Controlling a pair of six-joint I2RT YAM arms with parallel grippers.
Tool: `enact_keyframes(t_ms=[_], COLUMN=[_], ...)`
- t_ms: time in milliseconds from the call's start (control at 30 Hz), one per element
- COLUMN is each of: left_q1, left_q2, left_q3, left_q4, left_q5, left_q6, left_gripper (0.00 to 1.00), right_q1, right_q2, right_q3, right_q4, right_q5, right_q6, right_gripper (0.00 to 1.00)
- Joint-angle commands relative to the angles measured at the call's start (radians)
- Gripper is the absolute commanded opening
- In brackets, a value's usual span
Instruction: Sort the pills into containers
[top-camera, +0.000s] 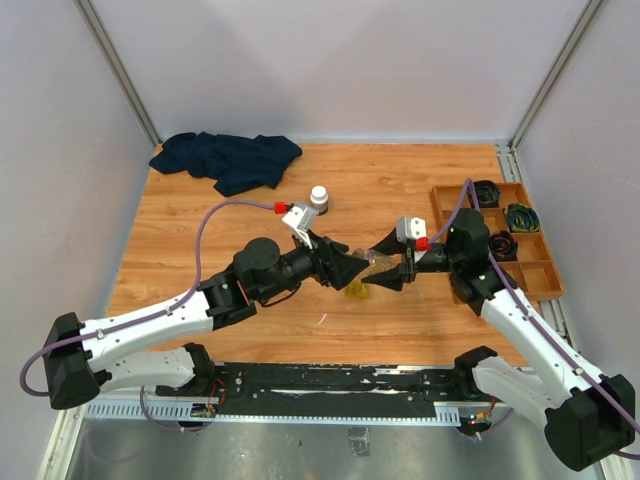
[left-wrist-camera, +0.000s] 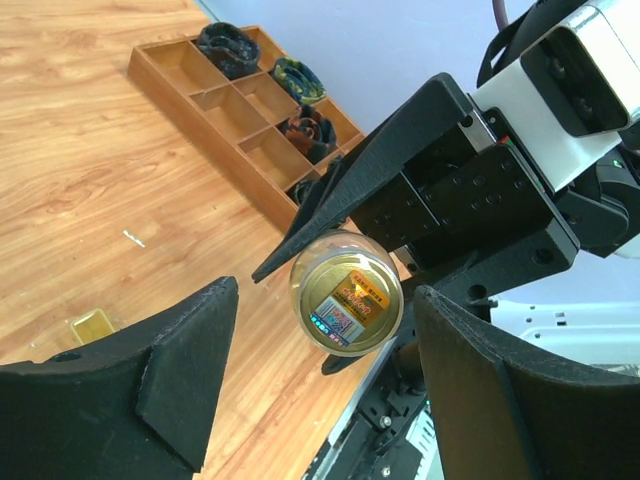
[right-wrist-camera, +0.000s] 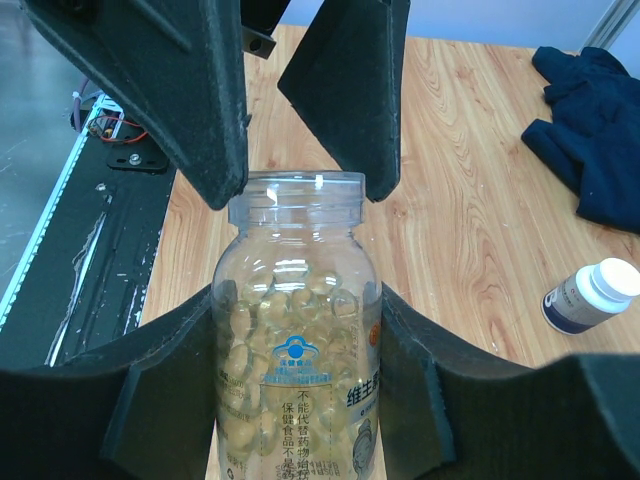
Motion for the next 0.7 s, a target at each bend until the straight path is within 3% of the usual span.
enact_keyframes(t_ms=[0,167,433,667], left_q1=[-0.017,-0.017,-0.018,-0.016], left_q2=[0.017,0.027,0.014,0.018], left_q3=[0.04,0.043,0.025,-0.025], left_q4=[0.019,0.018,0.049,0.169], left_q5=[0.001,0.013,0.06,0.252], left_q6=[0.001,0.004,0.021,0.223], left_gripper=[0.71,0.61,0.32,0.23], right_q1=[-0.009,-0.009,-0.009,-0.009], right_q2=[-0.004,-0.005,-0.007,-0.011], right_q3=[0.017,0.018,0.018,0.018], right_q4=[0.02,0.02,0.02,0.021], right_q5=[-0.001,-0.001,-0.002,-0.006], right_q6=[-0.016,-0.016,-0.014,-0.013], right_gripper=[0.01,0.01,0.01,0.01])
